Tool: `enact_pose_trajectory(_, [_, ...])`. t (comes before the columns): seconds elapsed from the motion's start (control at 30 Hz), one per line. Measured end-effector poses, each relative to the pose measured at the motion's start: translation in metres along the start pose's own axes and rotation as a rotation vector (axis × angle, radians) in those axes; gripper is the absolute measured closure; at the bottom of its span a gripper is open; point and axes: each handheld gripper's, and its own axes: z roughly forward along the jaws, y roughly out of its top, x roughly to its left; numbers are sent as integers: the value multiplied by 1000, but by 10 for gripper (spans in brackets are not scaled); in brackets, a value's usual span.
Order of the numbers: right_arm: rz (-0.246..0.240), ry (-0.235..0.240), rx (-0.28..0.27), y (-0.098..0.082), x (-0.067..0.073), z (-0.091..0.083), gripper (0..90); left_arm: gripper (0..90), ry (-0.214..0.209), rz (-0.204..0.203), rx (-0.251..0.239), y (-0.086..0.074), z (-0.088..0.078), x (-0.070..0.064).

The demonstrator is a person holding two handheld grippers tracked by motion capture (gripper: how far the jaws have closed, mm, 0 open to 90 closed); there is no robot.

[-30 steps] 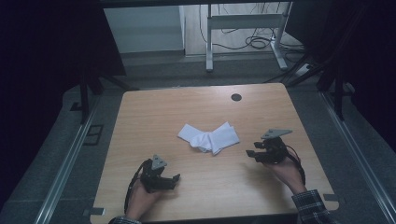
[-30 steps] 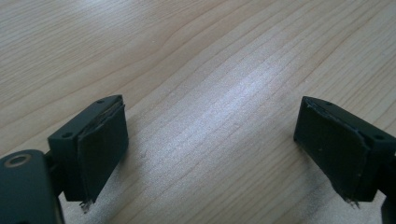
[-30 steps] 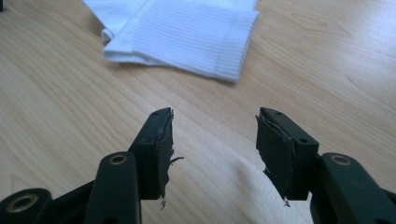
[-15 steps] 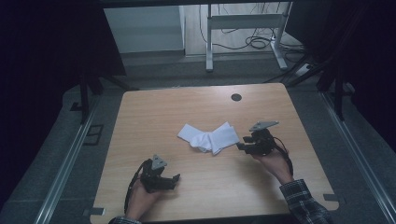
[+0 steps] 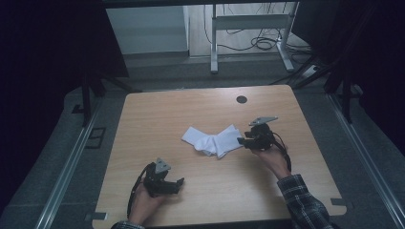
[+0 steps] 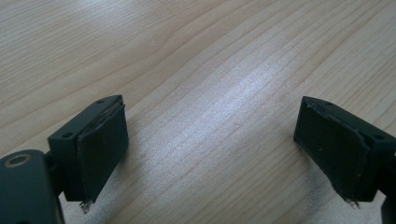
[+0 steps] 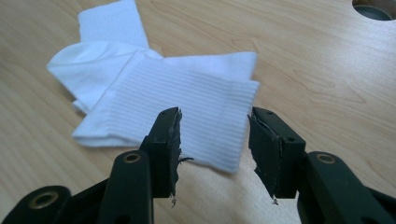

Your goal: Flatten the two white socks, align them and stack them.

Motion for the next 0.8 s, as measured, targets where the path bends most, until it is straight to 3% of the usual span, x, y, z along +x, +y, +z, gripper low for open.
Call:
enact_pose_trajectory(0.33, [-12,-60,65,-3,-1,30,540,98,-1,0,0,0,0,0])
enact_pose_trajectory(0.4, [-7,-65,86,-6,-2,36,572,98,0,-1,-1,0,0,0])
enact_pose_trajectory(0.43, [-8,-67,93,-10,-2,39,639,98,1,0,2,0,0,0])
enact_pose_trajectory(0.47, [-8,-67,93,-10,-2,39,639,98,0,0,0,0,0,0])
enact_pose_trajectory(0.5, [19,-60,82,-11,-1,39,740,98,-1,1,1,0,0,0])
enact_pose_trajectory(0.6, [6,-71,75,-11,0,37,791,98,-1,1,1,0,0,0])
enact_pose_trajectory(0.8, [6,-58,37,-1,6,21,799,98,-1,1,1,0,0,0])
